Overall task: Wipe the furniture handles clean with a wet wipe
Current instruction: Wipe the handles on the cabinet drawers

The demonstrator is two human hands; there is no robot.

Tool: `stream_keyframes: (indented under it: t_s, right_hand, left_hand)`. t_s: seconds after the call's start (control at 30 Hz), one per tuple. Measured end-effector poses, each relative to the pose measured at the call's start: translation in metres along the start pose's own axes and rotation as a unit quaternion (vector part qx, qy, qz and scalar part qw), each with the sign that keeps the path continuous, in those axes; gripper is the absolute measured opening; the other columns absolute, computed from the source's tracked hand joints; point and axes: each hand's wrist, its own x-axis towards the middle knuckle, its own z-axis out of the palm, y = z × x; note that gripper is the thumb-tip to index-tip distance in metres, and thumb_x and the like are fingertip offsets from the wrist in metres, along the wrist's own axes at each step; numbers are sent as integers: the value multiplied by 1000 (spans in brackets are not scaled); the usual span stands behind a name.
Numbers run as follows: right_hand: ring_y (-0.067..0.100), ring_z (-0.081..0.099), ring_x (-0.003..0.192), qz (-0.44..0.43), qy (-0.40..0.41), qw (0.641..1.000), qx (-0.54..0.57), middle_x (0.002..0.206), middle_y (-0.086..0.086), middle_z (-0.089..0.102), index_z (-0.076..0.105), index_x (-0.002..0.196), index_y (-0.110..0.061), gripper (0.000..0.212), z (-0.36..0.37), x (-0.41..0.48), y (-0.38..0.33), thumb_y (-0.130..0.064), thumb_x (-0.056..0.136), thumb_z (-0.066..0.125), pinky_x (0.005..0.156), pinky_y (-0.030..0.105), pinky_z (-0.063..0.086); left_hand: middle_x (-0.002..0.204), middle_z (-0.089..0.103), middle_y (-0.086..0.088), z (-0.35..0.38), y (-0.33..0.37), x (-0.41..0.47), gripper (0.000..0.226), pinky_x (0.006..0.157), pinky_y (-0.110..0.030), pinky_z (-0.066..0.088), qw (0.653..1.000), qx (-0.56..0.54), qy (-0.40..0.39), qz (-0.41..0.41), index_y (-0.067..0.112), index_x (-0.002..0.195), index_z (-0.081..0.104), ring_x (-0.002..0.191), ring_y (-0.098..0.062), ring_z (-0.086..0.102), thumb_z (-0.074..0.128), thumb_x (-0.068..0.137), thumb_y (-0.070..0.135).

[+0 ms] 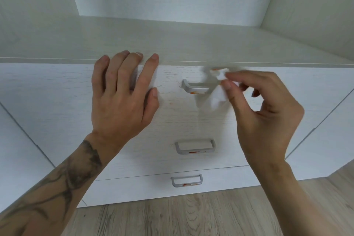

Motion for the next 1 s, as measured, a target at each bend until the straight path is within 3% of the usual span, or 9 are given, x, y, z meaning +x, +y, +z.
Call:
stream_keyframes:
  t_s: [0.1, 0.2, 0.27, 0.4, 0.5, 0.63, 0.83, 1.0]
  right_hand:
    - [-2, 64, 89, 14, -37, 999, 22, 100, -8, 74, 79, 103, -13, 8, 8, 0, -11, -6, 98, 79, 83, 13, 44]
    - [10, 71, 97, -10, -75, 997, -7, 106, -2, 79, 82, 107, -11, 12, 15, -8, -13, -7, 95, 82, 89, 29, 56]
    - [13, 67, 103, -51, -60, 996, -40, 111, -2, 78, 83, 109, -12, 15, 16, -12, -8, -9, 94, 83, 89, 40, 57]
    - [18, 55, 99, -116, -5, 989, -87, 109, -7, 77, 85, 104, -17, 9, 22, -14, 2, -19, 95, 84, 75, 48, 47]
    - [19, 55, 94, -140, 10, 987, -76, 103, -6, 78, 86, 96, -17, 3, 33, -11, 3, -18, 94, 86, 76, 40, 39]
    - [19, 55, 93, -158, -15, 986, -57, 101, -6, 79, 87, 96, -17, 3, 43, -5, 1, -16, 93, 86, 79, 39, 39]
    - [30, 59, 84, -124, 29, 989, -72, 96, -3, 79, 86, 93, -14, 1, 28, -15, 8, -13, 93, 86, 66, 51, 46]
    - [20, 55, 92, -162, 11, 984, -79, 96, -6, 80, 87, 91, -15, 4, 39, -7, 1, -16, 94, 85, 75, 40, 41]
  left_hand:
    - [141, 54, -22, 0, 0, 0, 53, 124, -54, 27, 1000, -4, 1, 3, 10, 156, 47, 136, -39, 48, 47, 107, 30]
    - [142, 52, -22, 0, 0, -1, 53, 124, -54, 26, 1000, -10, -4, -1, 11, 156, 45, 136, -39, 47, 48, 107, 30]
    - [142, 52, -21, -1, 0, 0, 53, 125, -54, 26, 1000, -11, -3, -2, 10, 156, 46, 136, -38, 47, 48, 107, 30]
    - [143, 51, -21, 0, 0, 0, 54, 125, -54, 26, 1000, -12, -1, -1, 11, 157, 45, 137, -38, 46, 48, 106, 30]
    - [143, 50, -20, 1, -1, -1, 55, 125, -54, 26, 1000, -15, -1, -1, 12, 157, 42, 137, -37, 46, 49, 106, 31]
    - [144, 50, -20, 1, -2, -1, 55, 126, -53, 25, 1000, -18, -2, 0, 12, 157, 42, 137, -37, 45, 50, 107, 32]
    - [142, 52, -21, 1, 0, 0, 54, 125, -53, 26, 1000, -13, 1, 0, 12, 157, 42, 137, -37, 47, 48, 107, 31]
    - [141, 56, -22, 1, 0, 0, 53, 124, -54, 27, 1000, -10, 2, 0, 11, 156, 47, 136, -37, 49, 48, 107, 31]
